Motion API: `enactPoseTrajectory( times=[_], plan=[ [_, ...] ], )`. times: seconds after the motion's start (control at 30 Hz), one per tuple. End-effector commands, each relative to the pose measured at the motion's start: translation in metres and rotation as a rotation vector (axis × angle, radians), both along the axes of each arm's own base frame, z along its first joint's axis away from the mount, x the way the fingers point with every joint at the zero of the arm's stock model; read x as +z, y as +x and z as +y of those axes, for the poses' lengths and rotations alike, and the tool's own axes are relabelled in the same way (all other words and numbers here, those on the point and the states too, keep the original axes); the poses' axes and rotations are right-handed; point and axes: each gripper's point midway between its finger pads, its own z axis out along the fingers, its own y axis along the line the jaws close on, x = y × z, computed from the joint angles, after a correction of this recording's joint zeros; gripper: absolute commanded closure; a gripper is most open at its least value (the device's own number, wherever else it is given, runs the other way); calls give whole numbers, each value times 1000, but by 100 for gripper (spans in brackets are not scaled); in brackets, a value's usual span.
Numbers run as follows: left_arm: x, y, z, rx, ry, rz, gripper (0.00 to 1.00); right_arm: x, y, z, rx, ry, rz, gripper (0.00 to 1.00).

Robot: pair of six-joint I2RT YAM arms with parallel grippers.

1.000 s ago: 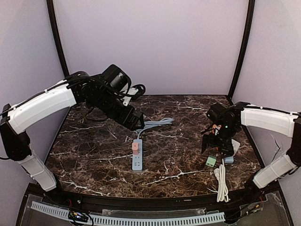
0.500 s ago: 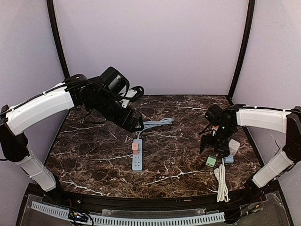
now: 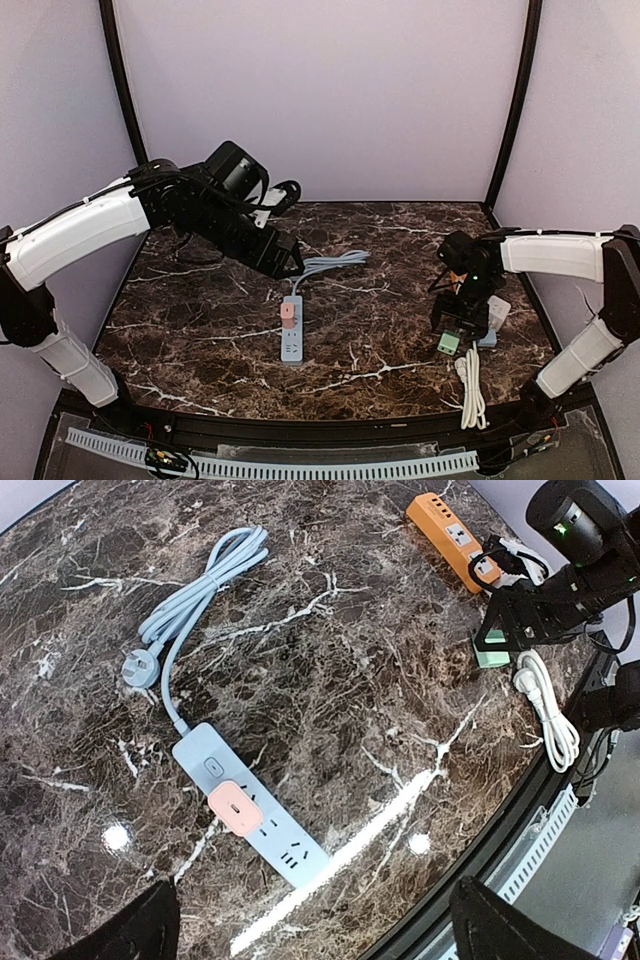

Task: Insert the plug

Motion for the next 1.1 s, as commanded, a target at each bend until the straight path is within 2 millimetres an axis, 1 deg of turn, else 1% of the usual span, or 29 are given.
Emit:
enactPoseTrajectory(
  times=[0.0,0.1,0.2,0.27,0.33,0.47,0.53,0.63,0.67,0.7,1.07],
  plan=[
    [8,-6,4,7,-33,8,6,-9,8,-7,-13,-17,-15,22],
    [12,-6,3,7,-34,12,6,-9,14,-7,-12,-7,-37,25],
    [12,-6,4,11,-22,15,6,-11,14,-8,-15,1,-32,27],
    [9,-5,6,18,-14,16,6,-12,14,-8,-9,5,-30,31],
    [8,-5,7,23,-12,14,7,-13,13,-8,2,7,-25,36],
    [7,-3,8,37,-9,11,7,-15,10,-9,12,0,-12,38],
    [7,-3,8,37,-8,10,7,-16,8,-10,14,1,-4,42],
    [7,-3,7,32,-7,7,7,-18,5,-10,16,1,6,45],
    [6,-2,7,31,-5,8,7,-18,4,-10,16,1,9,49],
    [6,-2,6,30,-6,7,7,-20,3,-11,14,-1,14,50],
    [2,1,1,18,-4,7,8,-25,1,-12,-3,-15,39,54]
  ],
)
